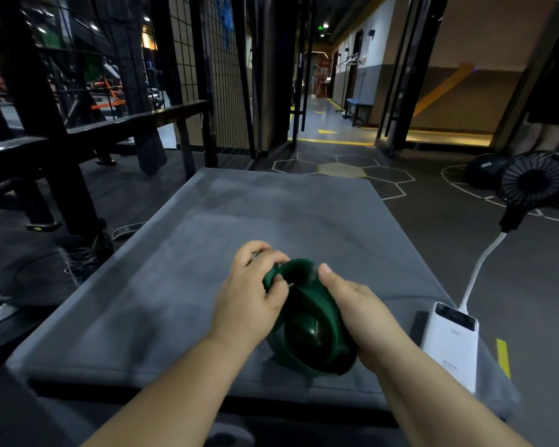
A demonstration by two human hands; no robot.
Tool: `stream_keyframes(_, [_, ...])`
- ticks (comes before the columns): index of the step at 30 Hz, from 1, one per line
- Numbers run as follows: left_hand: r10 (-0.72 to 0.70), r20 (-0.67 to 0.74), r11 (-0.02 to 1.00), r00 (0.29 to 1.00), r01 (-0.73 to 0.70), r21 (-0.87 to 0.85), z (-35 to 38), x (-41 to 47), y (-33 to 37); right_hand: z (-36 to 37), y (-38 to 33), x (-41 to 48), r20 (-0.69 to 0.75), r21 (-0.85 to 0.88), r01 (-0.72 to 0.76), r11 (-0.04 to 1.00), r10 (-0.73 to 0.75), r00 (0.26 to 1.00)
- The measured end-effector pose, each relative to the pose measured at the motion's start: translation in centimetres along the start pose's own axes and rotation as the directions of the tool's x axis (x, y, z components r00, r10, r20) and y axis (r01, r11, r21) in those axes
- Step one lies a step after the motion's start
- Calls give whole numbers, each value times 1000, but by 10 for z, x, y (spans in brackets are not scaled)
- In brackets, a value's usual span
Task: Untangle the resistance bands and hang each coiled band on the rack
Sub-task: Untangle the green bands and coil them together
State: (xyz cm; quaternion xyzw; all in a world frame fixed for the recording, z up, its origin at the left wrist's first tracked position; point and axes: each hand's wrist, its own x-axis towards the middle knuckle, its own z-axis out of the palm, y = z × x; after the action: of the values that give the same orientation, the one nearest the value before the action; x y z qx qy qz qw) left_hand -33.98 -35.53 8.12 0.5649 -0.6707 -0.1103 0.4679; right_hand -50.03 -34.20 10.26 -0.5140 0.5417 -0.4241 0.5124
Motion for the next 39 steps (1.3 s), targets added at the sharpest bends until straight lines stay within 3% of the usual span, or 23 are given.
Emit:
stream_keyframes(7, [-123, 63, 988, 990, 128, -86, -5, 12, -12, -2, 0, -10, 161, 234, -43, 971, 5, 987])
stream_keyframes(16, [2, 99, 985, 995, 16, -172, 5, 14, -13, 4, -5, -15, 203, 545, -144, 826, 36, 978])
stream_keyframes(20, [105, 200, 990, 974, -83, -116, 6, 12, -14, -1, -8, -11, 163, 563, -165, 810, 87, 983])
stream_keyframes(24, [200, 203, 977, 959, -180, -113, 5, 3, -7, 0, -10, -8, 94, 618, -218, 756, 204, 974])
stream_keyframes(27, [223, 206, 974, 953, -207, -95, 6, -6, -2, -1, -12, -9, 61, 635, -197, 747, 205, 977])
stream_keyframes(29, [199, 184, 974, 963, -173, -150, 6, -10, 1, -4, -13, -7, 15, 606, -169, 777, 202, 979])
stream_keyframes(33, [81, 220, 882, 972, 33, -470, -1, -10, 9, -5, -15, -8, -16, 534, -175, 827, 217, 976])
stream_keyframes(39, [37, 283, 827, 959, 130, -547, 5, -10, 10, -8, -17, -8, -40, 505, -129, 854, 172, 984])
